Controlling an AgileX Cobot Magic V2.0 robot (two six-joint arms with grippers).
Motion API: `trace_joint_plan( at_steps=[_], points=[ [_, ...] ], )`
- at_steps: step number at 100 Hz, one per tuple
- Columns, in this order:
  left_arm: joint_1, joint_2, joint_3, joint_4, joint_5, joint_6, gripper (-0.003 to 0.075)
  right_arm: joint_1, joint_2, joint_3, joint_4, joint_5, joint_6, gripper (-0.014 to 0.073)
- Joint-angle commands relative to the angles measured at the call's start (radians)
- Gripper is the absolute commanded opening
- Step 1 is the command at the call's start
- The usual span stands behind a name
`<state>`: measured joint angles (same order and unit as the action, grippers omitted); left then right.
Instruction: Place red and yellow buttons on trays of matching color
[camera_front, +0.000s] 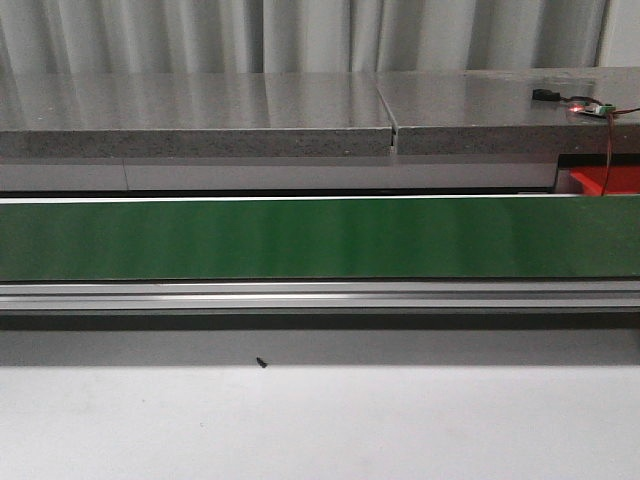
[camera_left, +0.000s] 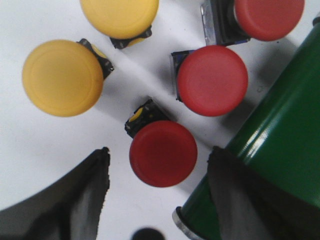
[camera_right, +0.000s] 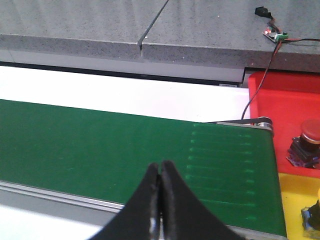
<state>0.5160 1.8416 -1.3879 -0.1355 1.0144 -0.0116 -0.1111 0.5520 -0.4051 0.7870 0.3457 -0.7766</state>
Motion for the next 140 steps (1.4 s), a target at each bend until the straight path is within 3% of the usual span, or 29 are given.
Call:
trace_joint_plan(
  at_steps=[1, 40, 47, 62, 71, 107, 140],
  points=[
    [0.002, -0.024, -0.047, -0.015, 0.004, 0.001, 0.0410, 0.001, -0.001, -0.028, 0.019, -0.043, -0.004, -0.0059],
    [0.002, 0.030, -0.047, -0.021, -0.005, 0.001, 0.0397, 0.001, -0.001, -0.028, 0.020, -0.043, -0.004, -0.0059],
    [0.002, 0.030, -0.047, -0.021, -0.012, 0.003, 0.0346, 0.001, -0.001, -0.028, 0.020, -0.043, -0.004, -0.0059],
    [0.002, 0.030, -0.047, -0.021, -0.028, 0.012, 0.0151, 0.001, -0.001, -0.028, 0.020, -0.043, -0.004, -0.0059],
    [0.002, 0.022, -0.047, -0.026, -0.028, 0.028, 0.0106, 0.001, -0.001, -0.028, 0.020, -0.043, -0.004, -0.0059],
    [-0.015, -0.209, -0.047, -0.034, 0.048, 0.059, 0.0107, 0.001, -0.001, -0.028, 0.020, -0.043, -0.004, -0.0059],
    [-0.161, -0.226, -0.047, -0.034, 0.057, 0.064, 0.0108, 0.001, -0.001, -0.028, 0.020, -0.042, -0.004, -0.0059]
  ],
)
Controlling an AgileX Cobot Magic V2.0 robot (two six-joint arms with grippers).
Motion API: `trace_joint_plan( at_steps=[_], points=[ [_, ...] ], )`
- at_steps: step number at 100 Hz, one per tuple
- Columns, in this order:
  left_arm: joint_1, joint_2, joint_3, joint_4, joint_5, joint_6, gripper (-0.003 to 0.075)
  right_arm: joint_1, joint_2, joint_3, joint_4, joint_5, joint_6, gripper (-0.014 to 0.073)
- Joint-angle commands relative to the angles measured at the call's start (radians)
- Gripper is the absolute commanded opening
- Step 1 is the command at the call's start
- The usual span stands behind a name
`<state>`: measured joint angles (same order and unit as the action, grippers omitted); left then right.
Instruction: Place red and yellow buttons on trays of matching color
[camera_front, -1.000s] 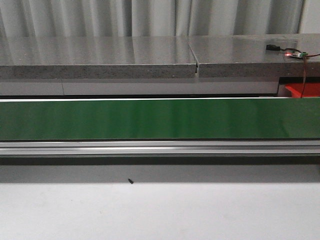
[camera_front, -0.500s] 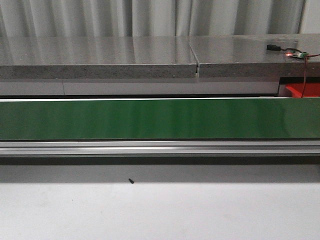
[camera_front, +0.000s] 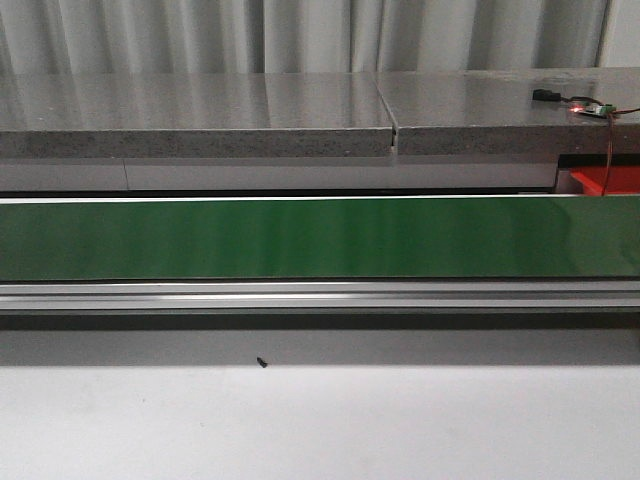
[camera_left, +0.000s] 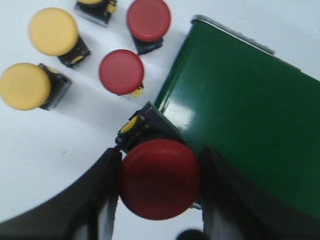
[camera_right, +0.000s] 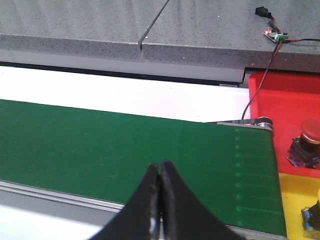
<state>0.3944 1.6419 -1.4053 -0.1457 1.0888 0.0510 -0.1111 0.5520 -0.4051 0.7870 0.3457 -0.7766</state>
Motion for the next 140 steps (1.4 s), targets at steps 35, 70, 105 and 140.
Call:
trace_joint_plan(
  at_steps=[35, 70, 105, 140],
  points=[
    [-0.079, 0.042, -0.030, -0.062, -0.017, 0.020, 0.0408, 0.001, -0.001, -0.028, 0.020, -0.039, -0.004, -0.0059],
    [-0.074, -0.004, -0.055, -0.216, -0.023, 0.097, 0.0554, 0.001, -0.001, -0.028, 0.020, -0.040, -0.004, -0.0059],
    [0.093, -0.010, -0.099, -0.044, 0.038, 0.022, 0.0554, 0.001, -0.001, -0.028, 0.020, -0.040, -0.004, -0.0059],
    [0.239, 0.088, -0.099, 0.068, 0.078, 0.014, 0.0554, 0.001, -0.001, -0.028, 0.020, -0.039, -0.004, -0.0059]
  ],
)
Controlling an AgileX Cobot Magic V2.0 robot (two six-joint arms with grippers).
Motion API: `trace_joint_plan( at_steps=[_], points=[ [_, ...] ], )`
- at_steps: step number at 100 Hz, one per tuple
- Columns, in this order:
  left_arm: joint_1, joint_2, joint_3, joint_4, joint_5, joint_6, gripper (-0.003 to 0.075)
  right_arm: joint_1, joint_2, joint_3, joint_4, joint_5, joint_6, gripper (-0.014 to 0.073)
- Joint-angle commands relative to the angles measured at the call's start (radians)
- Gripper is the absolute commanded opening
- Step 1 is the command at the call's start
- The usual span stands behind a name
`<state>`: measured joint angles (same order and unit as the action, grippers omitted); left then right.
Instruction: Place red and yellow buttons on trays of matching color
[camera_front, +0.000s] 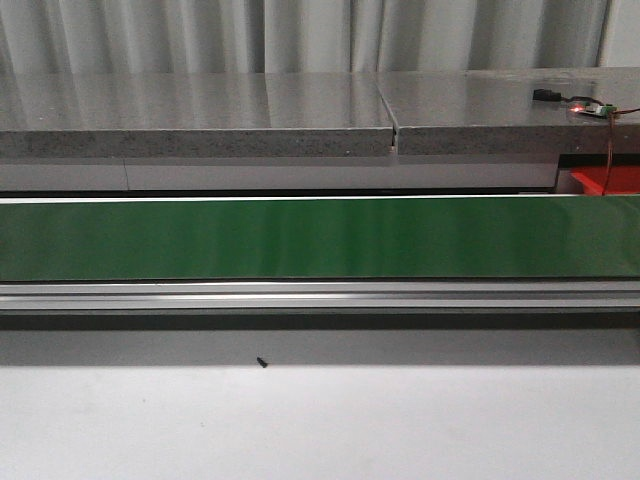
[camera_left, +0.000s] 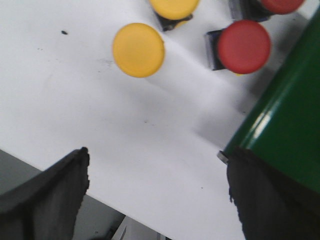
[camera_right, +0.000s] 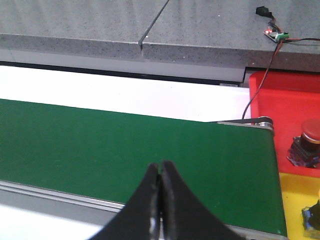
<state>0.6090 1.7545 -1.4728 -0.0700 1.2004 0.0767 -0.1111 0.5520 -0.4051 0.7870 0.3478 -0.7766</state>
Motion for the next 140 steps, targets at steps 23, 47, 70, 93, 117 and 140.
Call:
trace_joint_plan(
  at_steps=[23, 47, 70, 93, 117, 140],
  points=[
    [0.047, 0.057, -0.032, -0.064, -0.118, -0.010, 0.0554, 0.001, -0.001, -0.028, 0.020, -0.025, -0.004, -0.0059],
    [0.047, 0.131, -0.032, -0.098, -0.227, 0.014, 0.0554, 0.001, -0.001, -0.028, 0.020, -0.025, -0.004, -0.0059],
    [0.047, 0.173, -0.032, -0.121, -0.319, 0.038, 0.0483, 0.001, -0.001, -0.028, 0.020, -0.024, -0.004, -0.0059],
    [0.047, 0.185, -0.032, -0.132, -0.336, 0.044, 0.0307, 0.001, -0.001, -0.028, 0.020, -0.019, -0.004, -0.0059],
    [0.047, 0.149, -0.032, -0.148, -0.289, 0.080, 0.0275, 0.001, -0.001, -0.028, 0.020, -0.011, -0.004, -0.0059],
    [0.017, -0.004, -0.032, -0.181, -0.270, 0.080, 0.0275, 0.001, -0.001, -0.028, 0.032, 0.000, -0.004, -0.0059]
  ],
)
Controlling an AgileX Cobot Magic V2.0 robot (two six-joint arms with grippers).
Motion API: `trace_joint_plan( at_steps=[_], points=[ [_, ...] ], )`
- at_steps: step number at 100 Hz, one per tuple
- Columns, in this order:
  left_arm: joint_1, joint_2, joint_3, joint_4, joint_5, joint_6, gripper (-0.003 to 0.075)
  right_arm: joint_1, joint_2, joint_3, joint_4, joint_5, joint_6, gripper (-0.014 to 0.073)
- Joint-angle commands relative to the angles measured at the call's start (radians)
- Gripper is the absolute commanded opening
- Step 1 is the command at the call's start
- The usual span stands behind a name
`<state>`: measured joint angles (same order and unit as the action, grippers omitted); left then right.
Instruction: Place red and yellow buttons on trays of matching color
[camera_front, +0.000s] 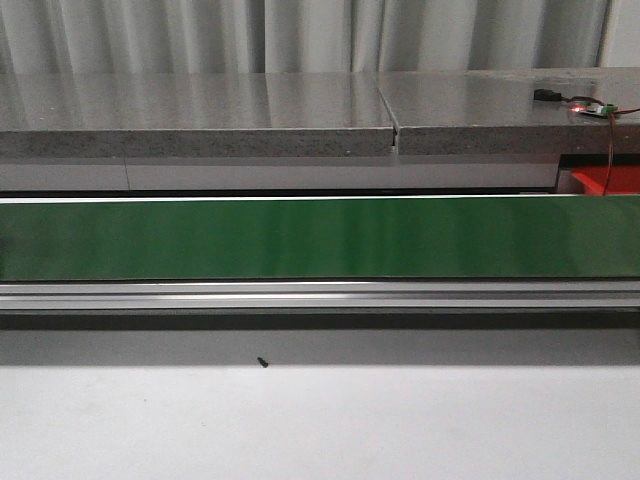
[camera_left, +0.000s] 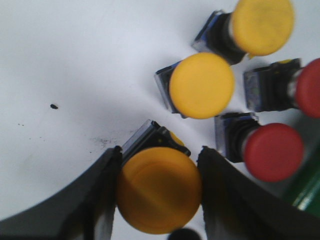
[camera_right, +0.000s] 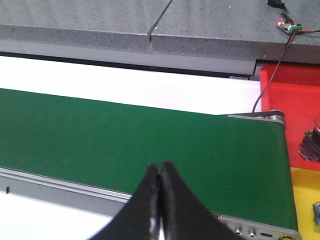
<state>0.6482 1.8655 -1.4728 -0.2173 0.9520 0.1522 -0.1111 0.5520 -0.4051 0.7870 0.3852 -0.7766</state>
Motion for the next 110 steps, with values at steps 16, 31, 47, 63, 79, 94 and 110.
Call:
trace_joint_plan(
  at_steps=[16, 31, 47, 63, 79, 94, 110],
  points=[
    [-0.075, -0.205, -0.032, -0.031, 0.011, 0.011, 0.0275, 0.001, -0.001, -0.028, 0.047, -0.038, -0.004, -0.0059],
    [-0.164, -0.236, -0.023, -0.033, 0.039, 0.014, 0.0275, 0.001, -0.001, -0.028, 0.047, -0.038, -0.004, -0.0059],
    [-0.265, -0.236, -0.003, -0.036, 0.024, 0.014, 0.0275, 0.001, -0.001, -0.028, 0.047, -0.038, -0.004, -0.0059],
    [-0.319, -0.230, 0.027, -0.031, -0.014, 0.014, 0.0275, 0.001, -0.001, -0.028, 0.047, -0.038, -0.004, -0.0059],
    [-0.321, -0.200, 0.037, -0.033, 0.024, 0.014, 0.0275, 0.001, -0.001, -0.028, 0.047, -0.038, -0.004, -0.0059],
    [-0.321, -0.179, 0.037, -0.033, 0.059, 0.017, 0.0300, 0.001, -0.001, -0.028, 0.047, -0.039, -0.004, -0.0059],
    [-0.321, -0.173, 0.037, -0.039, 0.081, 0.021, 0.0501, 0.001, -0.001, -0.028, 0.047, -0.039, -0.004, -0.0059]
  ],
)
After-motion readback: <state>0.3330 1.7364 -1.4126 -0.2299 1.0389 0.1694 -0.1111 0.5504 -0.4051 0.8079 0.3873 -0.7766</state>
